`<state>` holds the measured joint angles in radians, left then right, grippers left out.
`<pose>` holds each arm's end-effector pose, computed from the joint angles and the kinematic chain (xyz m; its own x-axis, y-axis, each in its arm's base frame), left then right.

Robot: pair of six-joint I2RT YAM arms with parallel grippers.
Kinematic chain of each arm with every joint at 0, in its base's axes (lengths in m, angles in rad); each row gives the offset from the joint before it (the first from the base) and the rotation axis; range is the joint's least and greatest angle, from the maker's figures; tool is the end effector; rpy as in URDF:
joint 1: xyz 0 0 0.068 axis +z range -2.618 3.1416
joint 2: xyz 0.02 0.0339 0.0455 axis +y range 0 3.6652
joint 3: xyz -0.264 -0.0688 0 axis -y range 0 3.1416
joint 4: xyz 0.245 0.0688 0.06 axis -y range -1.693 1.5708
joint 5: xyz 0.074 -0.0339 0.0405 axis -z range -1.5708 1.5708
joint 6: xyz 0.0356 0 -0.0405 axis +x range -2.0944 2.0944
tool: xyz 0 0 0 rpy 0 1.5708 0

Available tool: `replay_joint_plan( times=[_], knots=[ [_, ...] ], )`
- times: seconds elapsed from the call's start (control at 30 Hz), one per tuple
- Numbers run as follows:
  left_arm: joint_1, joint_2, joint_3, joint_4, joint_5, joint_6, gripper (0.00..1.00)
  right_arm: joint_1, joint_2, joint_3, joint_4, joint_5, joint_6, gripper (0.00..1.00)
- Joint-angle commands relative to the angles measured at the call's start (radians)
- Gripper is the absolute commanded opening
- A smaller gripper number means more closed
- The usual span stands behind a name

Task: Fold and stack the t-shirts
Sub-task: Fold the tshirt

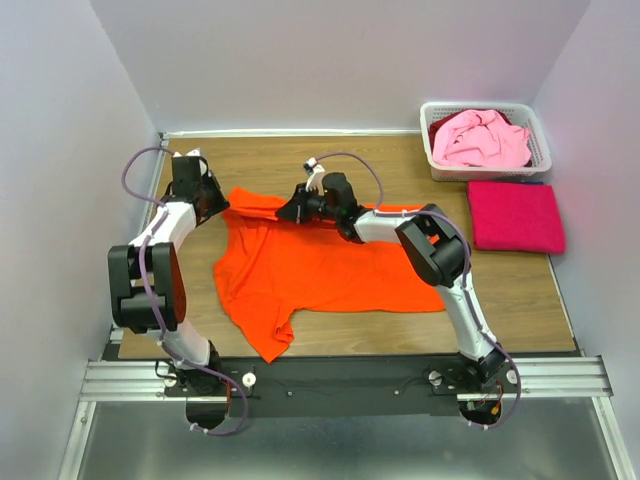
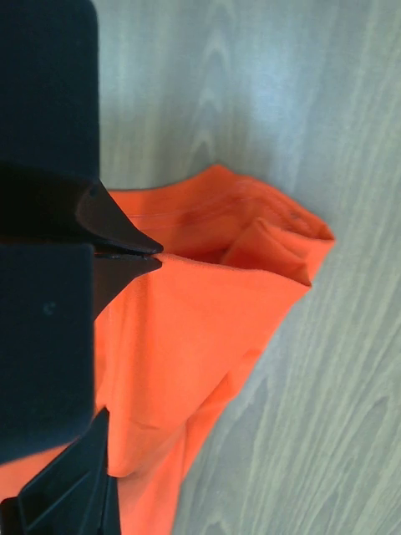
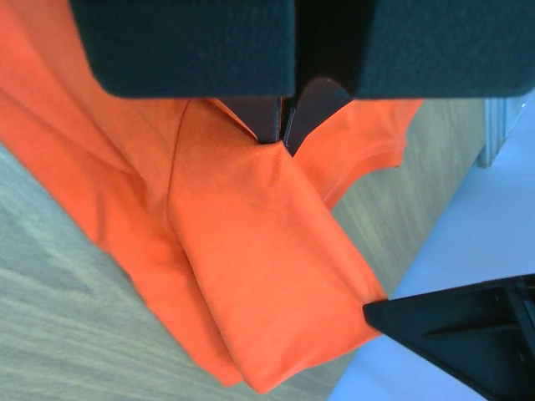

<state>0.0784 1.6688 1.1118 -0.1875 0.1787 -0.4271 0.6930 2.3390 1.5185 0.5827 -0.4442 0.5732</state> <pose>0.3651 0.0223 0.2238 -0.6369 -0.4589 -0.6195 -0.2314 0.8803 -0.4143 0.3884 0.3424 0.1401 -0.6394 0.1056 -0.7616 -0.6563 0.4411 0.6121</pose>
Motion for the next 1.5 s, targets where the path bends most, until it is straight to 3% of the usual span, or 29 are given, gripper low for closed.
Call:
replay_joint_plan(
  times=[0.0, 0.4, 0.87, 1.1, 1.13, 1.23, 1.47],
  knots=[
    [0.0, -0.095, -0.07, -0.041, -0.062, -0.03, 0.0, 0.01, -0.073, -0.055, -0.047, -0.042, 0.008, 0.01],
    [0.0, -0.332, -0.274, -0.04, -0.131, -0.091, 0.0, 0.014, -0.099, -0.043, -0.287, -0.134, -0.022, 0.01],
    [0.001, -0.271, -0.402, 0.025, -0.088, -0.127, 0.0, 0.014, -0.049, -0.04, -0.373, -0.185, -0.01, 0.02],
    [0.001, -0.264, -0.414, 0.04, -0.094, -0.134, 0.0, 0.014, -0.041, -0.023, -0.415, -0.156, -0.027, 0.15],
    [0.0, -0.265, -0.415, 0.042, -0.097, -0.134, 0.0, 0.014, -0.046, -0.021, -0.423, -0.149, -0.03, 0.24],
    [0.0, -0.267, -0.414, 0.039, -0.102, -0.128, 0.0, 0.013, -0.078, -0.021, -0.466, -0.117, -0.053, 0.39],
    [0.001, -0.274, -0.411, 0.025, -0.093, -0.125, 0.0, -0.046, -0.259, -0.139, -0.558, 0.048, -0.136, 0.41]
  ],
)
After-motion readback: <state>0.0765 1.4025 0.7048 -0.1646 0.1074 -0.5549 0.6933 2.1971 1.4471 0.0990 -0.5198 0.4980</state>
